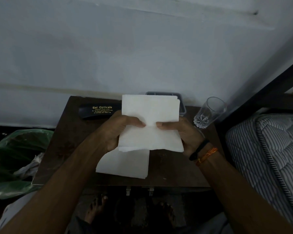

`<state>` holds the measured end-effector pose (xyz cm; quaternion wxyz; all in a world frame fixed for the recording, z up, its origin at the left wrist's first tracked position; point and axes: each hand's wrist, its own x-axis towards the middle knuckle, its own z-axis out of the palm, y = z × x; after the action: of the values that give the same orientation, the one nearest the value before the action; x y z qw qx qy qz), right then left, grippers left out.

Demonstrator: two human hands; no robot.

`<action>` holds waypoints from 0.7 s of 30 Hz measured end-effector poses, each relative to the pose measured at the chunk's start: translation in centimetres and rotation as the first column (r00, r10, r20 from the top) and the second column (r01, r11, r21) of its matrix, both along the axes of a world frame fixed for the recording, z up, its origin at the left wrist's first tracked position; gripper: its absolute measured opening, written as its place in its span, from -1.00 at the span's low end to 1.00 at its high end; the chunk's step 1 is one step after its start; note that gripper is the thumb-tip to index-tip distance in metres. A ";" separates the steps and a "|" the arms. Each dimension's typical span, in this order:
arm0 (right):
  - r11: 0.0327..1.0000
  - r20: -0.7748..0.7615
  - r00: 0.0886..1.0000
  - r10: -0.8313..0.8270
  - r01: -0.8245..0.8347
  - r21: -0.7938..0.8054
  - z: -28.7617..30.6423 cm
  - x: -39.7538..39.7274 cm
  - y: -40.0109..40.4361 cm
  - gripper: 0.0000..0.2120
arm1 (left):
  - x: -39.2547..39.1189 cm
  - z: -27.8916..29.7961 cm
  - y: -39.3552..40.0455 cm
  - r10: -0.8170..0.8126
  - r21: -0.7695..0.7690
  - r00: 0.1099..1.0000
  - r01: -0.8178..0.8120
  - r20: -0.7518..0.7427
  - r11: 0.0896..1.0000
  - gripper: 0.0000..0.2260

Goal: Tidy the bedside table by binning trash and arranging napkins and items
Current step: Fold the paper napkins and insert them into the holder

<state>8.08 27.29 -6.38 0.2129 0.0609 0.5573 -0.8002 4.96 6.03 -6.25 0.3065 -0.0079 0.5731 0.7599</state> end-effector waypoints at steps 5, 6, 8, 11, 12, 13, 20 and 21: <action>0.997 -0.033 0.997 0.068 -0.070 -0.046 -0.4 -0.3 -0.4 -0.45 | 0.2 0.2 0.2 -0.015 0.056 1.000 0.014 0.017 0.998 -0.53; 0.998 -0.045 0.997 0.055 -0.057 -0.039 -0.5 -0.4 -0.3 -0.44 | 0.1 0.3 0.2 -0.019 0.075 1.000 0.018 0.012 0.997 -0.54; 0.999 -0.047 0.999 0.019 -0.021 -0.047 -0.4 -0.6 -0.2 -0.44 | 0.0 0.4 0.0 -0.011 0.090 1.000 0.011 -0.002 0.996 -0.56; 0.991 -0.060 0.996 0.072 -0.078 -0.106 0.0 -0.8 0.0 -0.47 | -0.1 0.4 -0.2 0.031 0.050 0.999 -0.030 -0.010 0.998 -0.51; 0.987 -0.065 0.993 0.100 -0.107 -0.124 0.0 -0.9 0.0 -0.49 | -0.1 0.4 -0.1 0.045 0.034 0.999 -0.045 -0.009 0.998 -0.50; 0.985 -0.066 0.992 0.109 -0.116 -0.125 0.0 -0.8 0.0 -0.51 | 0.0 0.5 0.0 0.055 0.028 0.998 -0.055 -0.007 0.998 -0.54; 0.995 -0.072 0.997 0.017 -0.024 -0.098 0.8 -0.6 0.5 -0.91 | 0.1 1.3 -0.3 -0.006 0.034 0.994 0.010 -0.111 0.999 -0.90; 0.994 -0.076 0.997 0.016 -0.024 -0.105 1.0 -0.6 0.6 -0.94 | 0.1 1.4 -0.4 0.011 0.033 0.994 -0.008 -0.111 0.999 -0.90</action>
<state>7.49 27.91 -5.42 0.2029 0.0138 0.5223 -0.8282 5.05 5.66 -4.85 0.2706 0.0365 0.5770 0.7698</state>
